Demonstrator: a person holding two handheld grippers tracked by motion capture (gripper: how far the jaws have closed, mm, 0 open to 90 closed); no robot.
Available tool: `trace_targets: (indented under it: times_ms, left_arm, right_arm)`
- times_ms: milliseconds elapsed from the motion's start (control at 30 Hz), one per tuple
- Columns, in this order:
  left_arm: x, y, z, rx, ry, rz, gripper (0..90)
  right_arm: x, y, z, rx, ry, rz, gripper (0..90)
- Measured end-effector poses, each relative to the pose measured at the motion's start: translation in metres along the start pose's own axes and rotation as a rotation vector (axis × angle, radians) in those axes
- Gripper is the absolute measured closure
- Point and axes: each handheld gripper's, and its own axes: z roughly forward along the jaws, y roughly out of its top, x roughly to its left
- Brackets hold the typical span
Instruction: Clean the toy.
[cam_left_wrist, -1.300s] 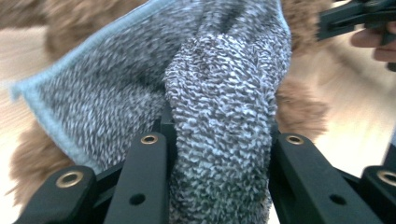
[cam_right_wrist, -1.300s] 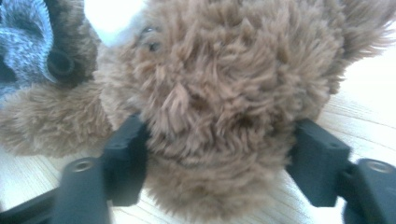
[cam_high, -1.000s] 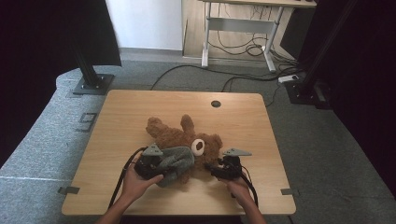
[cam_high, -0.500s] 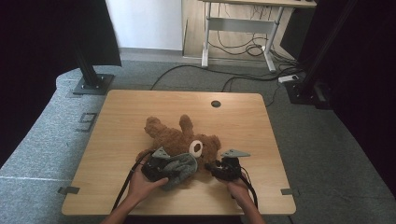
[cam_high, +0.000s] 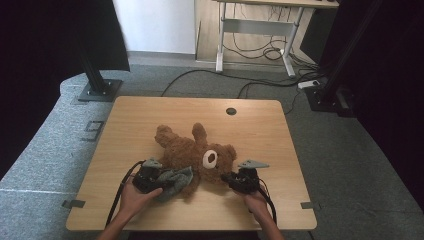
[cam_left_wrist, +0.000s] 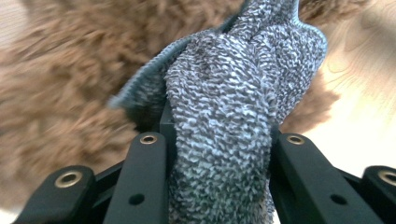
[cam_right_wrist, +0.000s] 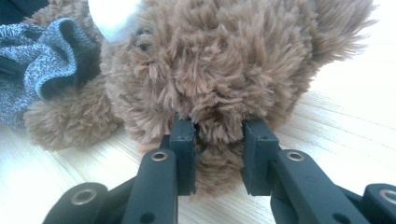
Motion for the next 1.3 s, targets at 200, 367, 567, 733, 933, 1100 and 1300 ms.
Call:
trace_targets:
  times_ms: [200,367,567,733,933,1100,1300]
  left_arm:
    - [0.002,-0.002,-0.002,-0.006,-0.008,-0.003,65.9]
    - [-0.014,0.005,-0.012,-0.058,-0.040,0.034,65.8]
    - [-0.053,0.020,-0.013,-0.078,-0.090,0.120,65.8]
    - [-0.069,0.025,0.009,-0.017,-0.107,0.156,65.8]
    - [-0.067,0.026,0.026,0.022,-0.114,0.145,65.9]
    - [-0.068,0.027,0.031,0.033,-0.108,0.144,66.0]
    - [-0.060,0.024,0.028,0.033,-0.090,0.119,66.2]
  right_arm:
    - [-0.001,0.000,-0.001,-0.002,0.014,0.007,71.1]
    - [0.001,0.000,-0.002,0.006,0.042,0.013,72.4]
    - [0.009,-0.001,0.000,0.015,0.062,0.001,72.4]
    - [0.012,-0.002,0.002,0.015,0.062,-0.001,72.3]
    - [0.012,-0.002,0.002,0.020,0.078,0.008,73.8]
    - [0.016,-0.002,0.004,0.026,0.091,-0.001,75.4]
    - [0.015,-0.002,0.004,0.026,0.091,-0.002,77.8]
